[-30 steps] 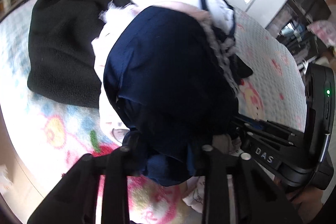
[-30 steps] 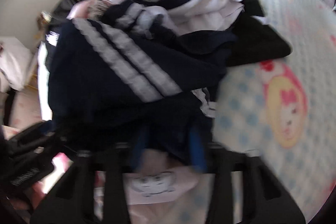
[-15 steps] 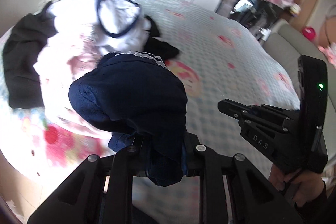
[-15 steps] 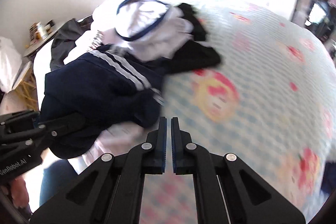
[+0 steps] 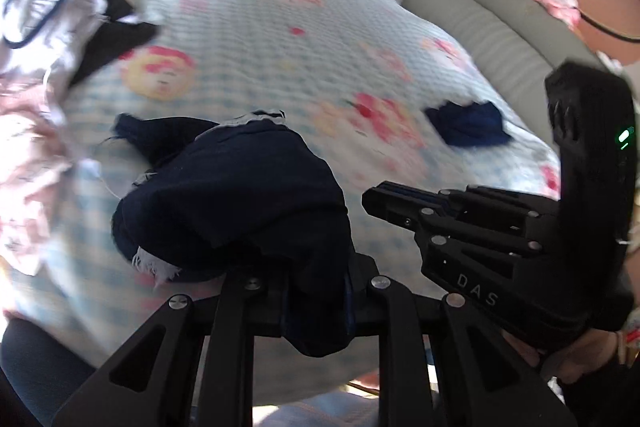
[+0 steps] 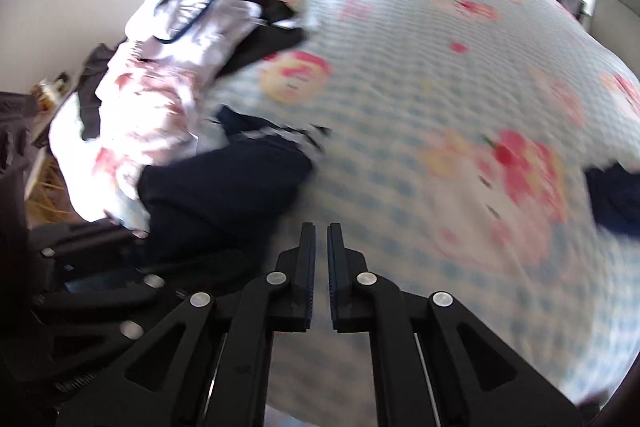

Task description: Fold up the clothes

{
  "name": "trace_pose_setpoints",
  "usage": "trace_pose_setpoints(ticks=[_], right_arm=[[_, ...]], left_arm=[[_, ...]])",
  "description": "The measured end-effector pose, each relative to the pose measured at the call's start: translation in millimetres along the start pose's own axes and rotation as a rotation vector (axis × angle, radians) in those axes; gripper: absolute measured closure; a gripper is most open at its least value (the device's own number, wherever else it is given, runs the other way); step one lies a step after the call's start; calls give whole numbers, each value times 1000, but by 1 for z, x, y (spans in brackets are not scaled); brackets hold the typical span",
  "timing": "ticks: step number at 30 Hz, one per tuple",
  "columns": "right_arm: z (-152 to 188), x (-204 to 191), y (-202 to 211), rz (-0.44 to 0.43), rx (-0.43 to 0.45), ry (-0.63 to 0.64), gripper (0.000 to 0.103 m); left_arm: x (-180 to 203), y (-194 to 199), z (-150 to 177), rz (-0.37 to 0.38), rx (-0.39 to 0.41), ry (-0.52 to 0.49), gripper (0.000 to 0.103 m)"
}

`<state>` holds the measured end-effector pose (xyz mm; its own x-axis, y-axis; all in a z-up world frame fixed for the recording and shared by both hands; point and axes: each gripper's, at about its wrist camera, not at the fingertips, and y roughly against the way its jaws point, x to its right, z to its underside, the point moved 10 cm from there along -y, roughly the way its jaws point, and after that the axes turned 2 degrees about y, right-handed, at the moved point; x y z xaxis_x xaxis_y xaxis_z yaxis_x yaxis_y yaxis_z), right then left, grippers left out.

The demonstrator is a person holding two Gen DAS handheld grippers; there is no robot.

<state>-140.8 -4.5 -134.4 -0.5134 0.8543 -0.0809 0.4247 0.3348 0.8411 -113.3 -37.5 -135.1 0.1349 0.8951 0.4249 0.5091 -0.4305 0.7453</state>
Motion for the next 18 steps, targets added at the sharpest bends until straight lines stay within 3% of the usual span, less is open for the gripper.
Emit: trace_pose_setpoints(ticks=[5,7,8,9,10,11,13,15,16,17,18], right_arm=[[33,53,24,39,-6,-111,93],[42,67,32,51,0,-137,84],[47,72,35,61,-4,-146,76],[53,75,37,62,-17,-146,76],[57,75,37,60,-30,-140,76],[62,75,38,55,-40,-129,76],[72,73,40,37,-42,-116,74],[71,60,46,-68,17,-125,67],[71,54,49,-122,44,-130,57],[70,45,45,-183,47,-141,50],[72,40,35,-189,22,-139,50]], left_arm=[[59,-17,10,64,-35,-110,82],[67,-16,6,50,-25,-128,77],[70,-16,4,43,-20,-136,65],[64,-12,0,46,-5,-115,57],[58,-8,-4,48,10,-93,41],[50,-1,-7,58,32,-66,35],[32,12,-14,78,74,-11,35],[4,22,-18,-56,131,4,35],[-6,22,-18,-117,137,-1,35],[-13,18,-13,-128,109,12,35],[-20,14,-8,-136,80,26,35]])
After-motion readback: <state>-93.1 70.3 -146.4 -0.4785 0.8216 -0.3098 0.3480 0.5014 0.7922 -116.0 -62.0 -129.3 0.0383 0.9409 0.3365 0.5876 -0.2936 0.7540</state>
